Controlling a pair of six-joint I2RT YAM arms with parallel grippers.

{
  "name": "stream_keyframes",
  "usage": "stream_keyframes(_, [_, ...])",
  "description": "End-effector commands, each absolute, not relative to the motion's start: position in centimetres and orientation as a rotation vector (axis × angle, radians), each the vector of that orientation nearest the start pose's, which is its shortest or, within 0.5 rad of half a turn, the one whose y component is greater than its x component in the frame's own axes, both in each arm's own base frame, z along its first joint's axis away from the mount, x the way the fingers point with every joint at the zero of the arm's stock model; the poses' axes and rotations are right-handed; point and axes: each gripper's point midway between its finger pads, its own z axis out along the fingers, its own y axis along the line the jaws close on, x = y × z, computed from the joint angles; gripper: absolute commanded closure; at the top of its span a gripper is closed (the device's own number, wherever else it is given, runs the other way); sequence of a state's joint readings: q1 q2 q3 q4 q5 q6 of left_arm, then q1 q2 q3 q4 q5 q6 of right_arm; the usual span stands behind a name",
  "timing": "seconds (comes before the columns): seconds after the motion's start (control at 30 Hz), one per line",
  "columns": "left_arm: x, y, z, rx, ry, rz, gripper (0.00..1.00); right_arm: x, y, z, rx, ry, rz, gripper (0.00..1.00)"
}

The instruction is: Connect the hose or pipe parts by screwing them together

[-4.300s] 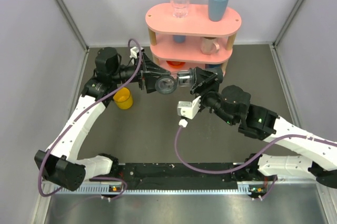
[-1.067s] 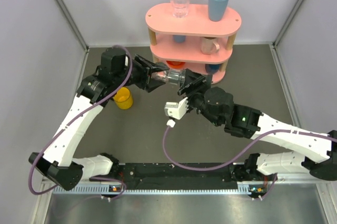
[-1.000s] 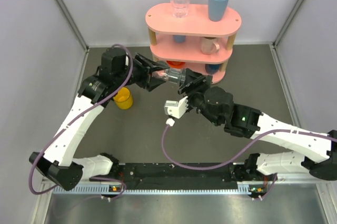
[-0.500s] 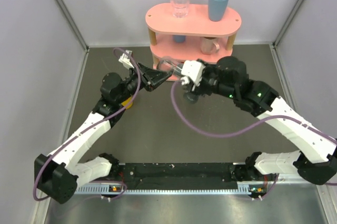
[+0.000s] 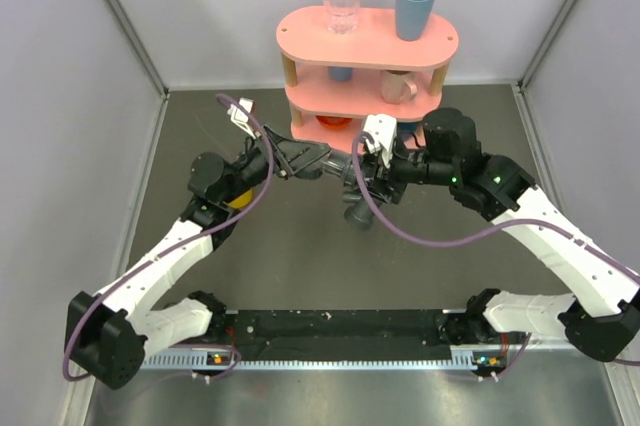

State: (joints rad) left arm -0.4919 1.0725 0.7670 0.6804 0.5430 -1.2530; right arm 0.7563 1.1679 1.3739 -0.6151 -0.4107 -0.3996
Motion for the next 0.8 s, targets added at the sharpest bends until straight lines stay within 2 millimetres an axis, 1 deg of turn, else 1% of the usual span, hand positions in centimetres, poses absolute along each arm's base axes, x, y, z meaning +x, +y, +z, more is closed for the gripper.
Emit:
stream_keyframes(0.0, [22.5,-25.9,40.0,0.012,1.522,-1.739,0.56,22.2,26.8,36.8,-1.254,1.369,0.542,1.0])
stream_keyframes(0.03, [22.5,-25.7,39.2,-0.022,1.588,-1.712,0.53,22.5,26.5,36.7,-1.255,1.367,0.508,1.0])
stream_keyframes(0.07, [22.1,-24.9,41.3,-0.012,1.535,-1.666,0.49,22.6,26.3,36.6,-1.26,1.361,0.488,1.0])
stream_keyframes(0.1, [22.1,-24.5,41.5,-0.029,1.551,-1.631,0.45,22.7,26.0,36.4,-1.275,1.347,0.462,1.0])
stream_keyframes(0.13, [22.0,-24.0,42.0,-0.044,1.559,-1.601,0.37,22.7,25.9,36.5,-1.28,1.337,0.447,1.0])
stream_keyframes(0.17, [21.5,-23.5,42.7,-0.031,1.581,-1.546,0.34,22.7,25.7,36.4,-1.289,1.33,0.436,1.0])
stream_keyframes(0.2, [21.4,-23.1,43.2,-0.02,1.583,-1.512,0.33,22.6,25.6,36.5,-1.311,1.3,0.416,1.0])
stream_keyframes(0.23, [21.4,-22.8,43.3,-0.012,1.603,-1.475,0.31,22.2,25.5,36.9,-1.323,1.269,0.418,1.0])
stream_keyframes(0.27, [21.2,-22.4,44.3,0.009,1.609,-1.428,0.3,21.9,25.5,37.3,-1.331,1.243,0.413,1.0])
stream_keyframes(0.3, [21.6,-21.9,42.7,-0.044,1.71,-1.375,0.29,21.8,25.4,37.6,-1.352,1.209,0.392,1.0])
stream_keyframes(0.33, [21.6,-21.6,42.3,-0.062,1.755,-1.352,0.28,21.5,25.2,38.1,-1.358,1.18,0.384,1.0])
stream_keyframes(0.37, [21.7,-21.4,43.0,-0.095,1.778,-1.349,0.28,21.5,25.0,38.5,-1.356,1.165,0.365,1.0])
stream_keyframes(0.4, [21.7,-21.0,41.3,-0.165,1.88,-1.322,0.28,21.6,24.8,38.9,-1.364,1.14,0.328,1.0])
stream_keyframes(0.43, [21.8,-20.9,41.1,-0.203,1.917,-1.325,0.28,22.2,24.3,39.0,-1.356,1.146,0.27,1.0])
stream_keyframes(0.47, [21.8,-21.1,41.7,-0.252,1.94,-1.354,0.28,21.9,24.2,39.2,-1.368,1.12,0.24,1.0])
stream_keyframes(0.5, [21.7,-21.1,41.1,-0.295,1.985,-1.359,0.29,22.1,24.1,39.3,-1.394,1.086,0.184,1.0])
stream_keyframes(0.53, [21.6,-21.1,41.1,-0.331,2.003,-1.377,0.3,22.6,23.5,39.4,-1.39,1.089,0.118,1.0])
stream_keyframes(0.57, [21.7,-21.4,41.1,-0.388,2.031,-1.417,0.29,22.2,23.8,39.4,-1.413,1.061,0.088,1.0])
stream_keyframes(0.6, [21.7,-21.5,41.2,-0.395,2.04,-1.45,0.29,22.3,23.7,39.6,-1.447,1.015,0.016,1.0])
stream_keyframes(0.63, [21.5,-21.9,41.3,-0.4,2.058,-1.488,0.3,22.6,23.3,39.7,-1.451,1.012,-0.056,1.0])
stream_keyframes(0.67, [21.6,-22.2,41.5,-0.437,2.071,-1.524,0.3,21.9,23.9,40.0,-1.469,0.967,-0.073,1.0])
stream_keyframes(0.7, [21.7,-22.4,41.6,-0.455,2.077,-1.541,0.31,22.1,23.9,40.0,-1.493,0.931,-0.147,1.0])
stream_keyframes(0.73, [21.8,-22.5,41.9,-0.465,2.071,-1.557,0.31,22.5,23.5,40.7,-1.466,0.921,-0.213,1.0])
stream_keyframes(0.77, [21.9,-22.5,42.1,-0.508,2.069,-1.572,0.3,22.4,23.6,40.9,-1.467,0.9,-0.237,1.0])
